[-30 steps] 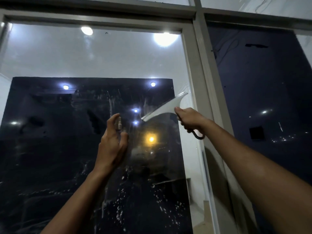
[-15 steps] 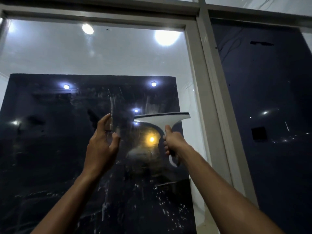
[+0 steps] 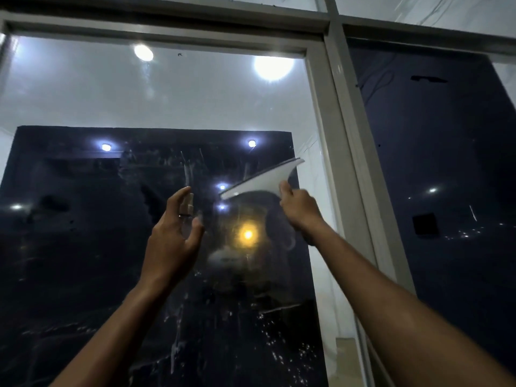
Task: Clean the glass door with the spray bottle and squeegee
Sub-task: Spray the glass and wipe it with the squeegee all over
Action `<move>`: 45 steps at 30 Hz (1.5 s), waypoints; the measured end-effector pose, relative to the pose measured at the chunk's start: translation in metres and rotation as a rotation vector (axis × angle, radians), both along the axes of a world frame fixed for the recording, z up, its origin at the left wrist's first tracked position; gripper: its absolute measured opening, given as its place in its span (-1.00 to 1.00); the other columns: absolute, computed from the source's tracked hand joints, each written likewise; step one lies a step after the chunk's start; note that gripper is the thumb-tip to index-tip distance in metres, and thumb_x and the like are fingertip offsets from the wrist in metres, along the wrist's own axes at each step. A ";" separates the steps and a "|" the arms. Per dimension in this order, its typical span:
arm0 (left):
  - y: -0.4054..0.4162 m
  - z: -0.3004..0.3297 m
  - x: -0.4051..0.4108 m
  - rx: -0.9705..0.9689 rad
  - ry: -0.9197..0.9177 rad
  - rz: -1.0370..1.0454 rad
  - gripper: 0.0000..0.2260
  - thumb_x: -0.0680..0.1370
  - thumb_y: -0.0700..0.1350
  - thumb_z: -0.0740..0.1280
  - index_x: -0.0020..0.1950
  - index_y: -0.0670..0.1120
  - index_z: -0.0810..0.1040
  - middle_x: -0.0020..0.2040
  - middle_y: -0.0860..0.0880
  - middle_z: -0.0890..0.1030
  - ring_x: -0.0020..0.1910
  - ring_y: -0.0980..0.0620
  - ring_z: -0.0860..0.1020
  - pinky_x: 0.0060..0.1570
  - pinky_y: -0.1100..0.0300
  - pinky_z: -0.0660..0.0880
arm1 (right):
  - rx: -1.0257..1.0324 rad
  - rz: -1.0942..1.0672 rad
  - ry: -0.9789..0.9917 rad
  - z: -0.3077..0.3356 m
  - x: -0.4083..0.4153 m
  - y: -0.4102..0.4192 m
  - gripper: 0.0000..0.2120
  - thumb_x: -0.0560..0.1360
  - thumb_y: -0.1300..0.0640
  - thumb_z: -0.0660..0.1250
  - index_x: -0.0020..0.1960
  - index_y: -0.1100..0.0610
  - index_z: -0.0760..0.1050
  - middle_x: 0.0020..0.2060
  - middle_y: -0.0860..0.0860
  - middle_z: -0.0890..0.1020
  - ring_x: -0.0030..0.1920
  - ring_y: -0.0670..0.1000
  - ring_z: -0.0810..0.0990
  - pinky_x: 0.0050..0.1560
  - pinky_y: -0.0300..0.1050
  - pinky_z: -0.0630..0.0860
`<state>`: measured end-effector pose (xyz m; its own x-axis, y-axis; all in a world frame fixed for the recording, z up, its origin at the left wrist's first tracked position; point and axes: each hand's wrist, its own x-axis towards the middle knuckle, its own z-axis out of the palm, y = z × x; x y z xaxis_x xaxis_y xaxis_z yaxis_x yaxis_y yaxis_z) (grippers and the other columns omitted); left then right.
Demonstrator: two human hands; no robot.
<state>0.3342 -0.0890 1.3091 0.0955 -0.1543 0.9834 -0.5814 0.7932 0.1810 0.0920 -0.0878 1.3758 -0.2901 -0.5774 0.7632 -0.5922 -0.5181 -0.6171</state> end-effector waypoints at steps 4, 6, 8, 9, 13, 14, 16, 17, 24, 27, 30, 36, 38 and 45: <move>-0.005 -0.005 -0.003 0.018 -0.011 -0.006 -0.49 0.61 -0.12 0.32 0.52 0.17 0.27 0.14 -0.01 0.59 -0.05 -0.05 0.57 -0.09 0.06 0.44 | 0.074 0.102 -0.046 0.031 -0.004 -0.015 -0.52 0.66 -0.20 -0.01 0.07 0.20 0.42 -0.01 0.21 0.49 -0.09 0.19 0.49 -0.15 -0.02 0.41; -0.010 -0.011 -0.003 0.029 -0.008 -0.005 -0.48 0.61 -0.12 0.32 0.52 0.18 0.27 0.16 -0.05 0.61 -0.04 -0.03 0.57 -0.09 0.07 0.44 | 0.178 0.195 -0.110 0.012 -0.002 -0.021 -0.58 0.66 -0.23 -0.01 0.06 0.12 0.33 -0.07 0.16 0.42 -0.27 0.10 0.39 -0.27 -0.09 0.33; -0.013 -0.015 -0.004 0.037 0.005 -0.008 -0.48 0.60 -0.12 0.32 0.51 0.19 0.27 0.19 -0.06 0.61 -0.03 -0.02 0.56 -0.08 0.07 0.43 | 0.264 0.270 -0.162 -0.015 0.001 -0.023 -0.56 0.66 -0.26 -0.03 -0.03 0.09 0.34 -0.22 0.08 0.43 -0.37 0.02 0.33 -0.37 -0.11 0.27; -0.015 -0.017 -0.004 0.042 0.008 -0.011 -0.48 0.60 -0.13 0.32 0.51 0.18 0.28 0.19 -0.06 0.62 -0.03 -0.02 0.56 -0.07 0.07 0.43 | 0.284 0.297 -0.178 -0.027 0.002 -0.022 -0.55 0.66 -0.27 -0.03 -0.12 0.07 0.33 -0.29 0.03 0.41 -0.38 -0.01 0.33 -0.39 -0.12 0.25; -0.018 -0.019 -0.006 0.054 0.018 -0.011 -0.49 0.60 -0.14 0.33 0.50 0.16 0.30 0.22 -0.06 0.62 -0.02 -0.03 0.56 -0.05 0.07 0.43 | 0.206 0.242 -0.138 -0.033 0.002 -0.022 -0.54 0.66 -0.26 -0.03 -0.16 0.06 0.34 -0.25 0.03 0.41 -0.34 -0.01 0.32 -0.34 -0.14 0.29; -0.018 -0.018 -0.006 0.051 0.022 -0.009 -0.49 0.60 -0.14 0.33 0.50 0.17 0.30 0.20 -0.04 0.61 -0.03 -0.02 0.55 -0.06 0.07 0.43 | 0.183 0.204 -0.106 -0.024 0.001 -0.022 -0.55 0.66 -0.26 -0.02 -0.11 0.07 0.36 -0.21 0.06 0.41 -0.32 0.00 0.31 -0.29 -0.12 0.32; -0.016 -0.017 -0.006 0.047 0.019 -0.010 -0.49 0.60 -0.13 0.32 0.51 0.17 0.29 0.15 0.01 0.58 -0.05 -0.02 0.56 -0.09 0.07 0.43 | 0.168 0.181 -0.071 -0.003 -0.001 -0.019 -0.56 0.66 -0.27 -0.02 -0.14 0.05 0.33 -0.24 0.06 0.36 -0.35 0.00 0.29 -0.29 -0.12 0.31; -0.015 -0.016 -0.005 0.043 0.018 -0.011 -0.49 0.61 -0.12 0.32 0.51 0.17 0.28 0.13 0.03 0.57 -0.06 -0.02 0.56 -0.09 0.07 0.44 | 0.175 0.191 -0.063 0.008 -0.001 -0.016 -0.56 0.66 -0.27 -0.01 -0.18 0.04 0.30 -0.29 0.04 0.35 -0.38 0.01 0.30 -0.35 -0.14 0.30; -0.012 -0.024 0.004 0.045 0.019 0.001 -0.49 0.61 -0.12 0.33 0.52 0.15 0.29 0.14 0.11 0.51 -0.05 0.07 0.53 -0.08 0.09 0.43 | 0.380 0.264 0.005 0.003 -0.019 -0.022 -0.45 0.63 -0.33 -0.02 -0.13 0.11 0.43 -0.40 0.02 0.41 -0.45 -0.02 0.34 -0.55 -0.27 0.32; -0.010 -0.024 0.006 0.046 0.020 0.007 -0.49 0.61 -0.13 0.34 0.52 0.14 0.30 0.15 0.12 0.49 -0.10 0.22 0.50 -0.10 0.13 0.40 | 0.416 0.286 0.011 -0.005 -0.022 -0.024 -0.44 0.62 -0.35 -0.01 -0.15 0.09 0.44 -0.43 -0.01 0.42 -0.45 -0.03 0.35 -0.55 -0.25 0.31; -0.009 -0.021 0.006 0.042 0.026 0.003 -0.49 0.61 -0.13 0.34 0.51 0.17 0.30 0.11 0.12 0.51 -0.10 0.39 0.45 -0.16 0.17 0.39 | 0.378 0.275 0.009 0.019 -0.021 -0.015 -0.47 0.63 -0.32 0.00 -0.16 0.10 0.41 -0.47 -0.03 0.40 -0.47 -0.03 0.33 -0.53 -0.27 0.28; -0.009 -0.025 0.005 0.051 0.024 -0.005 -0.49 0.61 -0.12 0.33 0.51 0.19 0.29 0.10 0.10 0.52 -0.12 0.18 0.51 -0.13 0.10 0.43 | 0.395 0.253 0.056 0.018 -0.022 -0.011 -0.45 0.63 -0.32 -0.03 -0.24 0.08 0.35 -0.49 -0.02 0.37 -0.49 -0.03 0.29 -0.50 -0.22 0.26; -0.010 -0.030 0.003 0.067 0.020 0.006 -0.49 0.61 -0.12 0.33 0.51 0.18 0.28 0.10 0.09 0.51 -0.11 0.12 0.50 -0.13 0.08 0.42 | 0.421 0.242 0.077 -0.007 -0.028 -0.014 -0.44 0.63 -0.34 -0.04 -0.25 0.08 0.36 -0.44 0.00 0.37 -0.49 -0.05 0.30 -0.51 -0.23 0.28; -0.008 -0.028 -0.010 0.087 -0.007 -0.014 -0.49 0.62 -0.13 0.31 0.54 0.14 0.27 0.13 0.06 0.52 -0.02 0.02 0.52 -0.04 0.06 0.43 | 0.191 0.010 0.196 -0.032 -0.043 -0.011 -0.42 0.63 -0.35 -0.04 -0.07 0.11 0.48 -0.21 0.06 0.55 -0.35 -0.01 0.45 -0.40 -0.17 0.38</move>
<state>0.3238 -0.0969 1.2808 0.0858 -0.2400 0.9670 -0.5722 0.7826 0.2450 0.0490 -0.0991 1.3439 -0.1414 -0.7183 0.6812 -0.7054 -0.4097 -0.5784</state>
